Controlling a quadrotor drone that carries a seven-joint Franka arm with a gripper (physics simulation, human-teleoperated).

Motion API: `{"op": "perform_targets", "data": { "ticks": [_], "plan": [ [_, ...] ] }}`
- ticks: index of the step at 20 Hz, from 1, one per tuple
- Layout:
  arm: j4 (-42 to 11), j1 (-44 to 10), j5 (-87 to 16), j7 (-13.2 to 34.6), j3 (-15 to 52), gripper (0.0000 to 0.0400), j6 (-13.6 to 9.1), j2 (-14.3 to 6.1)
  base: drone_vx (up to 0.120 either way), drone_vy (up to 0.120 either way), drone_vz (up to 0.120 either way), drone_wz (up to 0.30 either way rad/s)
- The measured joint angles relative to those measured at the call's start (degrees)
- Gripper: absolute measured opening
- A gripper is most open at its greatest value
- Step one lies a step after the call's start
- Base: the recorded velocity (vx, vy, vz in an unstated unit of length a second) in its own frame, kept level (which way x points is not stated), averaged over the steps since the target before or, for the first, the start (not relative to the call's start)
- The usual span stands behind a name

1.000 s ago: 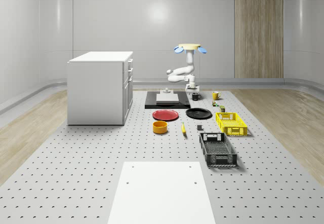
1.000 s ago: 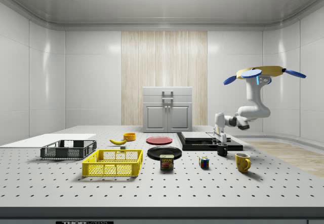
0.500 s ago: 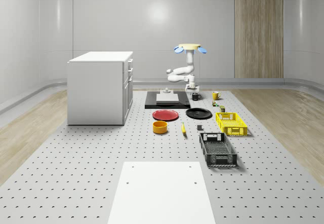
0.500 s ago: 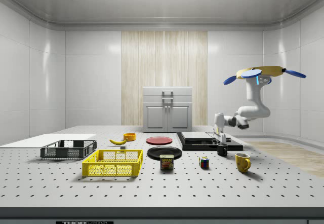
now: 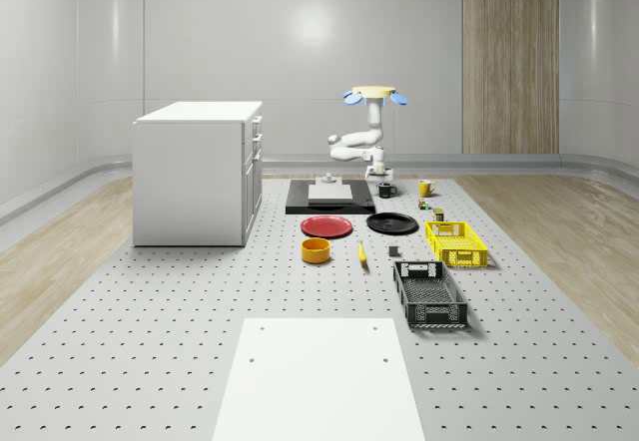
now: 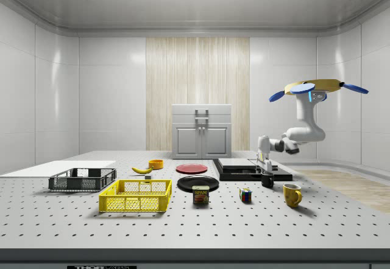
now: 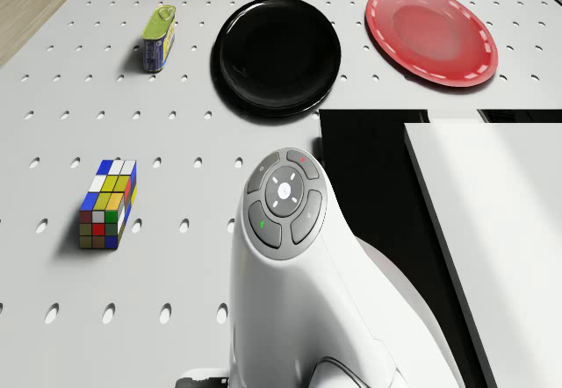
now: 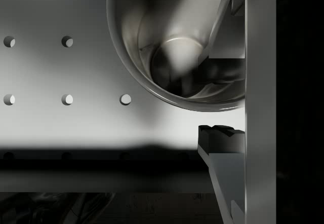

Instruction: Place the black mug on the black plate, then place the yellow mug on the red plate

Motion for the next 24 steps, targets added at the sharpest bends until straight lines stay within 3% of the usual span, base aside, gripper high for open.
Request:
{"op": "perform_targets", "data": {
  "ticks": [7, 14, 19, 24],
  "plan": [
    [-0.55, -0.45, 2.90, 0.67, 2.81, 0.0111, -0.36, -0.69, 0.000, 0.000, 0.006, 0.000],
    [-1.20, -1.11, 7.33, 1.56, 7.19, 0.0110, -1.09, -1.44, 0.006, 0.000, 0.120, 0.000],
    [-1.28, -1.45, 8.72, 1.92, 8.38, 0.0110, -0.61, -2.32, 0.120, 0.000, 0.112, 0.000],
    [-1.27, -1.70, 9.47, 2.16, 8.88, 0.0110, 0.15, -3.26, 0.120, 0.000, 0.000, 0.000]
  ]
}}
